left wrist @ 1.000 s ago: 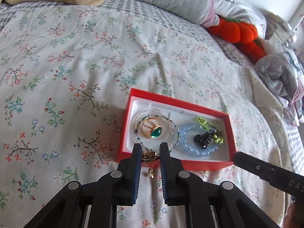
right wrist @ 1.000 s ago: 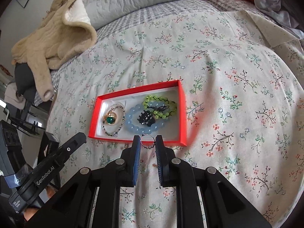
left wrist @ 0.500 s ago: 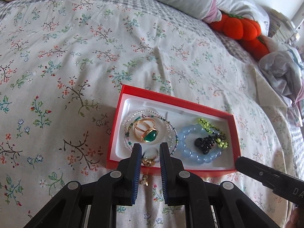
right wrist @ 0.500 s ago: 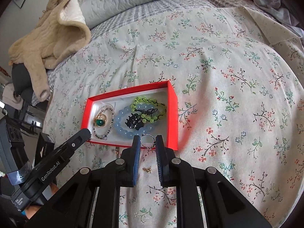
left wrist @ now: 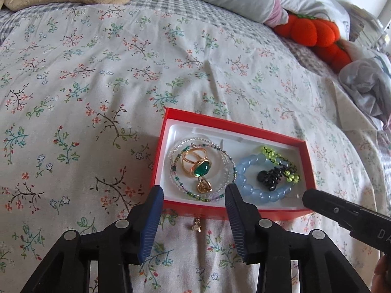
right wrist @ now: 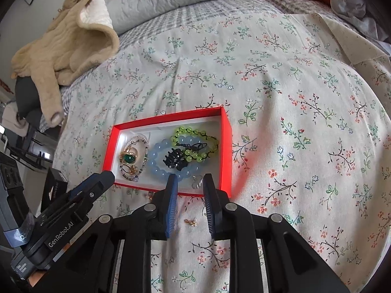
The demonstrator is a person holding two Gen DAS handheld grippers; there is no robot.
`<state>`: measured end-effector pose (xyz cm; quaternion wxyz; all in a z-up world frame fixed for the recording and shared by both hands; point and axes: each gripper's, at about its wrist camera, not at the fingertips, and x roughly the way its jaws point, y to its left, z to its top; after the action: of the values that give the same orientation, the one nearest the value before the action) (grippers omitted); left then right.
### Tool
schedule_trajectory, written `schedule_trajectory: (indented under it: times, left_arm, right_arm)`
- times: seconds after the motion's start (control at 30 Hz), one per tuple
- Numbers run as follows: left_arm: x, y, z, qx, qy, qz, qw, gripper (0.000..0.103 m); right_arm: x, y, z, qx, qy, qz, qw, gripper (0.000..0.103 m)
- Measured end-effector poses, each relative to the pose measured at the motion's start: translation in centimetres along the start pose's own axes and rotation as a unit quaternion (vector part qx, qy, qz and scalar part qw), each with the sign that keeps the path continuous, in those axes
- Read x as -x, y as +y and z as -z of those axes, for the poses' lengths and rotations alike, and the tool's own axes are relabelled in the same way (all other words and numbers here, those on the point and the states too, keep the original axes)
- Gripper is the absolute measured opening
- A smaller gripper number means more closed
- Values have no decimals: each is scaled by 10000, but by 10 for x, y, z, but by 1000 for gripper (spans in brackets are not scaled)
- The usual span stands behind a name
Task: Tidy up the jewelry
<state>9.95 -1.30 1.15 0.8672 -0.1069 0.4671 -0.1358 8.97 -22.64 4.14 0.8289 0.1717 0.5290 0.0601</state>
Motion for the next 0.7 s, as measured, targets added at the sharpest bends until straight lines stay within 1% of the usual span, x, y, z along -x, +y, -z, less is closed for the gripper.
schedule_trajectory:
  times: [0.03,0.1,0.27,0.37,0.47,0.53,0.67,0.7]
  left_arm:
    - [1,0,1,-10,13,-22,10000,46]
    - [2,1,2,-15,38,-60,10000,49]
    - [6,2,5,24,143,-146,9998,53]
    - [8,4,9,83,294,-286,9991,55]
    - [9,6,14,129,434,-361,9983,61]
    - [10,7,17,132,503,-407,9978,66]
    - [12,7,24,84,595,-497,9970,70]
    - [13,6,26,66,619,-529,9967,74]
  right_arm:
    - [0,0,0,-2,-2,-1,10000,37]
    - [2,-1,1,-31,-15,-16,10000,42]
    - [8,-1,3,-68,-43,6,10000,42]
    - [12,-2,6,-85,-10,3,10000,42]
    - [13,-2,11,-92,94,45,9999,46]
    - [13,-2,15,-62,181,84,9998,50]
    - [12,0,24,3,315,195,9993,51]
    - [12,0,26,9,347,220,9992,51]
